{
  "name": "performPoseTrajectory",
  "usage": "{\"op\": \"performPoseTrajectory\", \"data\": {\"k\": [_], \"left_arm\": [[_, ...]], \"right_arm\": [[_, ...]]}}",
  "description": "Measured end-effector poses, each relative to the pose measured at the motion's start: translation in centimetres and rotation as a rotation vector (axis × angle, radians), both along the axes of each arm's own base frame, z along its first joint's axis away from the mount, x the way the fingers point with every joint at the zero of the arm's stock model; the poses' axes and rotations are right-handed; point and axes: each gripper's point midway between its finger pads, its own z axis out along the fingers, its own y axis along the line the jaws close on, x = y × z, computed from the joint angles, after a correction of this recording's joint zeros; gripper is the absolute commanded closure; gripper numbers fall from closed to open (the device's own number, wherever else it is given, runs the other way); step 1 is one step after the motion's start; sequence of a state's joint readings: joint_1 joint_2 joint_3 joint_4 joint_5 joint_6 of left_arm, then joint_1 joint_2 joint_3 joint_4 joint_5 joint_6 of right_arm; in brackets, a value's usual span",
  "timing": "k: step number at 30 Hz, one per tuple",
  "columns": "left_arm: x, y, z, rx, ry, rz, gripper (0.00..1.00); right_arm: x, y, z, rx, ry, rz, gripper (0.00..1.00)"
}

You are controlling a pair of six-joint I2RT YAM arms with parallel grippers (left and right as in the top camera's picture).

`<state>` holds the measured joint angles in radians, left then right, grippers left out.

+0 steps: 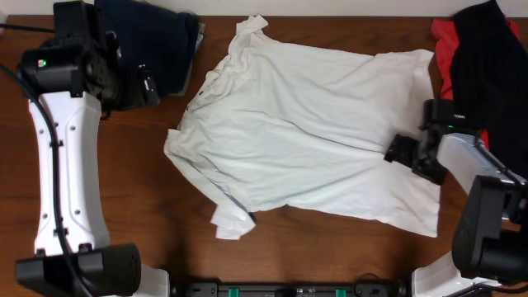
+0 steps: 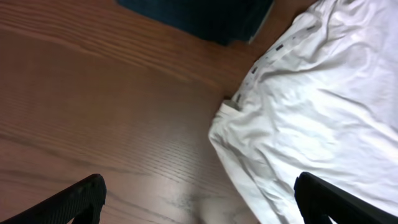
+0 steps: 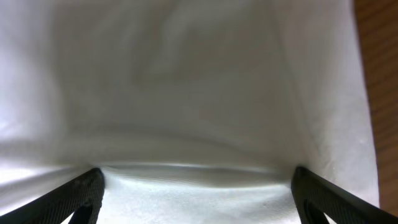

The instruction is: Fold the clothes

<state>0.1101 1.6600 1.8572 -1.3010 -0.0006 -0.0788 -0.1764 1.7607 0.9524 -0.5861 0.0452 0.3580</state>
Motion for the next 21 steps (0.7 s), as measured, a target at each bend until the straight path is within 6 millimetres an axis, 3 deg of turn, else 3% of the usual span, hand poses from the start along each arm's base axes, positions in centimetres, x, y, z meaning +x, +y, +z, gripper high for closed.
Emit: {"op": "performPoseTrajectory", "data": {"k": [5, 11, 14, 16, 18, 21], "left_arm": [[0.7, -0.6, -1.6, -0.016, 0.042, -0.022, 0.02], [0.4, -2.7, -1.5, -0.014, 0.053, -0.098, 0.02], [-1.4, -4.5, -1.0, -0.014, 0.087, -0.151, 0.02], [-3.4, -6.5, -0.1, -0.013, 0.111, -0.21, 0.02], [-5.3, -8.3, 0.5, -0.014, 0.124, -0.266, 0.02], [-7.7, -11.2, 0.5, -0.018, 0.136, -0.349, 0.02]], "right_arm": [[0.3, -2.5, 0.3, 0.02, -0.019, -0.052, 0.01], [1.5, -1.7, 3.0, 0.126, -0.017, -0.039, 0.01], [2.8, -1.3, 6.9, 0.14, -0.102, -0.016, 0.01], [3.2, -1.1, 10.7, 0.129, -0.196, -0.001, 0.01], [3.2, -1.0, 14.8, 0.106, -0.302, 0.016, 0.01], [2.8, -0.7, 18.7, 0.082, -0.404, 0.035, 0.01]]}}
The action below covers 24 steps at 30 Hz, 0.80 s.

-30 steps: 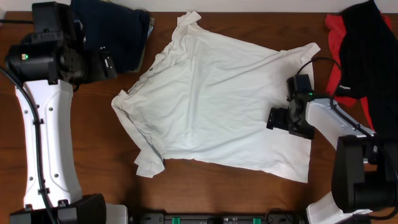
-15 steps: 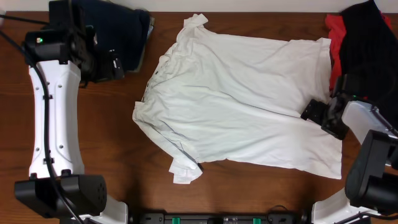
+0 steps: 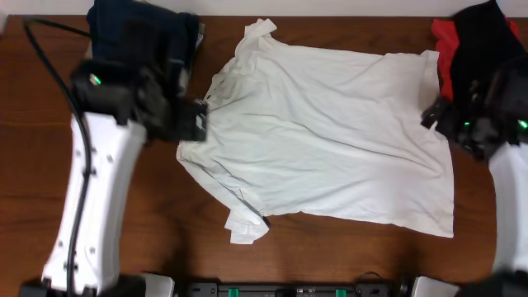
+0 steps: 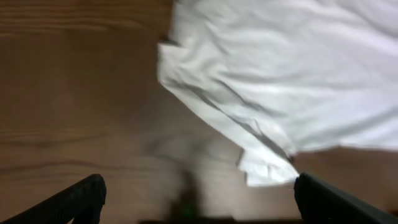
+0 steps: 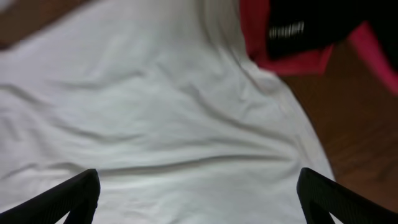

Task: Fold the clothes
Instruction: 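Grasp the lower left hem with the left gripper and pull down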

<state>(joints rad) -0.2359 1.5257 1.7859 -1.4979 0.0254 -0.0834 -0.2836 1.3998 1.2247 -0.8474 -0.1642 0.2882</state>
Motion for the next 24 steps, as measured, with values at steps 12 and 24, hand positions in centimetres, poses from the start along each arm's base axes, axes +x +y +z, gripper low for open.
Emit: {"op": "performPoseTrajectory", "data": {"k": [12, 24], "left_arm": [[-9.5, -8.3, -15.5, -0.142, 0.137, -0.141, 0.01], [-15.5, -9.4, -24.6, -0.251, 0.309, -0.14, 0.05]], "right_arm": [[0.0, 0.7, 0.5, -0.001, -0.023, 0.04, 0.01], [0.2, 2.4, 0.5, -0.001, -0.022, 0.093, 0.03]]}}
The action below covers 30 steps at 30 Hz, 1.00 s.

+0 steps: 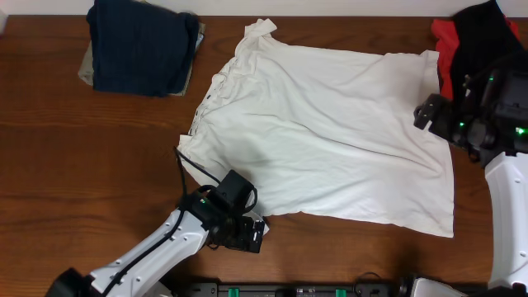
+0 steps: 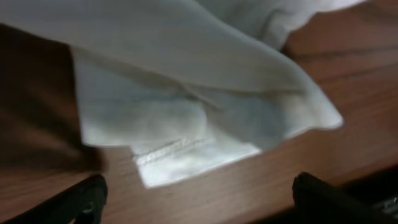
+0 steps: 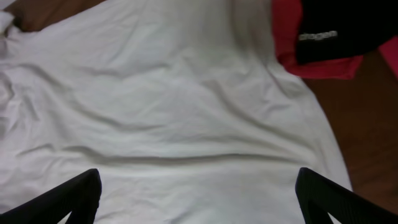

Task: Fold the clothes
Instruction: 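Grasp the lower left hem with the left gripper and pull down, then grasp the bottom hem with both grippers to lift it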

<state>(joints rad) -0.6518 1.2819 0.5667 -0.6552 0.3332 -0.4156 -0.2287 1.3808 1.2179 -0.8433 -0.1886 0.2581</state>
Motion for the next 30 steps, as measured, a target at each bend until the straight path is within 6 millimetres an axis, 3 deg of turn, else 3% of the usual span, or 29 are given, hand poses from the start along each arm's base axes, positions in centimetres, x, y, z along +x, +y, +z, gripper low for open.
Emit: {"op": "performPoseTrajectory", "data": {"k": [3, 11, 12, 14, 20, 22, 23, 26, 30], "left_arm": [[0.8, -0.7, -0.2, -0.024, -0.02, 0.017, 0.11], [2.0, -1.4, -1.2, -0.013, -0.002, 0.082, 0.49], [2.1, -1.5, -1.3, -0.008, 0.007, 0.092, 0.56], [2.2, -1.6, -1.5, 0.0, 0.026, 0.114, 0.94], [1.1, -0.2, -1.8, 0.05, 0.127, 0.177, 0.94], [0.6, 0.8, -1.4, 0.083, 0.172, 0.211, 0.94], [0.7, 1.1, -1.1, 0.092, 0.186, 0.225, 0.94], [2.3, 0.9, 0.8, 0.075, 0.17, 0.249, 0.94], [6.4, -0.3, 4.7, -0.015, 0.033, 0.26, 0.94]], "right_arm": [[0.1, 0.5, 0.0, -0.002, 0.0, 0.015, 0.04], [-0.4, 0.6, -0.3, -0.002, 0.021, 0.022, 0.06], [-0.5, 0.6, -0.3, -0.002, 0.025, 0.023, 0.07], [-0.7, 0.6, -0.5, -0.003, 0.035, 0.027, 0.09], [-2.7, 0.9, -1.6, 0.004, 0.128, 0.031, 0.17], [-3.6, 1.0, -2.1, 0.009, 0.169, 0.027, 0.16], [-4.2, 1.0, -2.6, 0.016, 0.197, 0.02, 0.09], [-6.1, 1.1, -4.1, 0.035, 0.286, -0.025, 0.02], [-9.0, 1.1, -7.0, 0.046, 0.411, -0.087, 0.04]]}}
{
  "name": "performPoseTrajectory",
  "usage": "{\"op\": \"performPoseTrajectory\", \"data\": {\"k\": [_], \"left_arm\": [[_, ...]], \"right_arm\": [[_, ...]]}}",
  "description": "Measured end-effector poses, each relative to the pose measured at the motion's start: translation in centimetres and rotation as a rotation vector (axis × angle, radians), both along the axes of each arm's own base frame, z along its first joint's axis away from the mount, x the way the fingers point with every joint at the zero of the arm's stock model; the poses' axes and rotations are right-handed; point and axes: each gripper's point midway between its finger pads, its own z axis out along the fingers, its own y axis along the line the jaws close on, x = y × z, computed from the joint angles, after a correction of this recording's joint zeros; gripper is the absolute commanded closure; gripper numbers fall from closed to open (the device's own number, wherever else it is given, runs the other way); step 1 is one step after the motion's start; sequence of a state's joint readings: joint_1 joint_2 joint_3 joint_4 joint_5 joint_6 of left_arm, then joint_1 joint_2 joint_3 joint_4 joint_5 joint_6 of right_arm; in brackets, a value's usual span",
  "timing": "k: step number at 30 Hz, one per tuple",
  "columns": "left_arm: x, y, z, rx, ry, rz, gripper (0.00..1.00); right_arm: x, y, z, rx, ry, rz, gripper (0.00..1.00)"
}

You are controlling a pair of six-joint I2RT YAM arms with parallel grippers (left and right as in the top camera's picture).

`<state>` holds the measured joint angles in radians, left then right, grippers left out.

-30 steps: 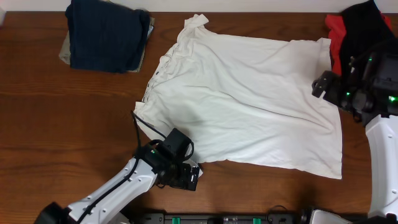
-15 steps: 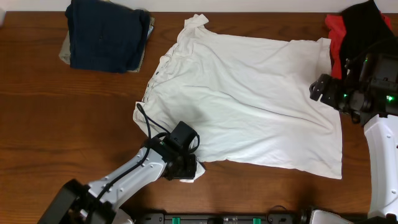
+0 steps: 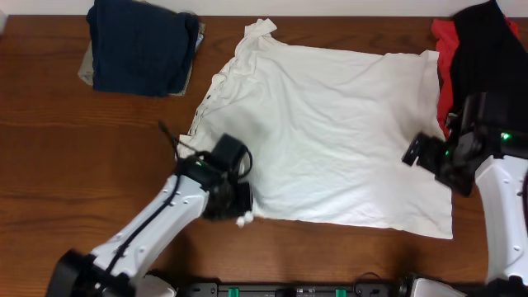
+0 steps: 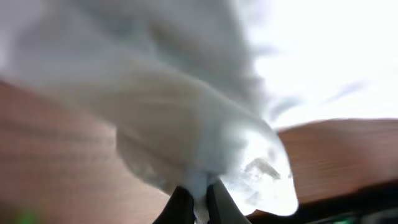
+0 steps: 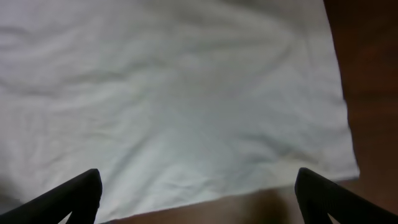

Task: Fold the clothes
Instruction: 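Grasp the bottom hem with both grippers to lift it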

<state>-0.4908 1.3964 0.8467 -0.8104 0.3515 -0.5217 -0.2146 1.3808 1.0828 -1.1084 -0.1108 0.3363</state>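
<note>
A white polo shirt (image 3: 330, 132) lies spread on the brown table, collar to the left. My left gripper (image 3: 231, 202) sits at the shirt's lower left sleeve and is shut on it; the left wrist view shows white cloth (image 4: 205, 143) pinched between the two closed fingers (image 4: 181, 205), bunched and lifted off the wood. My right gripper (image 3: 425, 155) hovers open over the shirt's right hem; in the right wrist view the fingertips (image 5: 74, 193) stand wide apart above flat white fabric (image 5: 174, 93) and its lower edge.
A folded dark navy garment (image 3: 140, 45) lies at the back left. A black and red pile of clothes (image 3: 478, 49) sits at the back right, touching the shirt's corner. Bare wood (image 3: 74, 165) runs along the left and front.
My left gripper, open beside the lower left sleeve before, is now shut on that sleeve and has moved up and in with it. My right gripper has moved nearer the front, over the lower hem.
First my left gripper stood open at the back left by the navy garment and my right lay low on the shirt's right hem. Then the left was over the collar side, the right raised. Later the left was open at the lower sleeve; now it grips it.
</note>
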Motion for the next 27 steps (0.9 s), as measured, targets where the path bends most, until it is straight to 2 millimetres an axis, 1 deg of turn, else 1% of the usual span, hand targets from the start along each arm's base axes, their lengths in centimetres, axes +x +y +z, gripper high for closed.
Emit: {"op": "performPoseTrajectory", "data": {"k": [2, 4, 5, 7, 8, 10, 15, 19, 21, 23, 27], "left_arm": [[2.0, 0.2, 1.8, -0.009, -0.085, 0.023, 0.94], [3.4, 0.8, 2.9, 0.0, -0.143, 0.05, 0.94], [4.0, 1.1, 3.3, 0.005, -0.166, 0.063, 0.94], [5.0, 1.8, 3.6, 0.017, -0.203, 0.082, 0.94], [5.4, 2.2, 3.6, 0.026, -0.213, 0.09, 0.94], [5.8, 2.7, 3.6, 0.037, -0.223, 0.1, 0.94], [6.7, 3.3, 3.8, 0.044, -0.258, 0.112, 0.94], [7.2, 3.2, 3.9, 0.041, -0.277, 0.112, 0.94], [7.4, 3.2, 4.0, 0.04, -0.285, 0.111, 0.94], [7.4, 3.2, 4.0, 0.041, -0.291, 0.106, 0.94], [7.5, 3.3, 4.0, 0.045, -0.3, 0.084, 0.94]], "right_arm": [[-1.7, 0.1, -1.9, 0.005, 0.067, -0.032, 0.05], [-2.9, 0.2, -3.4, 0.006, 0.112, -0.061, 0.08], [-3.6, 0.1, -4.2, 0.0, 0.134, -0.082, 0.12], [-4.6, -0.1, -5.5, -0.019, 0.165, -0.115, 0.25], [-4.9, -0.3, -6.0, -0.03, 0.175, -0.133, 0.28], [-5.6, -0.8, -7.0, -0.059, 0.192, -0.18, 0.31], [-6.8, -1.5, -8.7, -0.106, 0.212, -0.24, 0.35], [-7.9, -1.5, -9.6, -0.118, 0.242, -0.259, 0.36], [-8.5, -1.7, -10.1, -0.123, 0.252, -0.274, 0.42], [-8.8, -1.9, -10.6, -0.126, 0.253, -0.291, 0.44], [-9.2, -2.4, -11.9, -0.146, 0.237, -0.308, 0.45]]}}
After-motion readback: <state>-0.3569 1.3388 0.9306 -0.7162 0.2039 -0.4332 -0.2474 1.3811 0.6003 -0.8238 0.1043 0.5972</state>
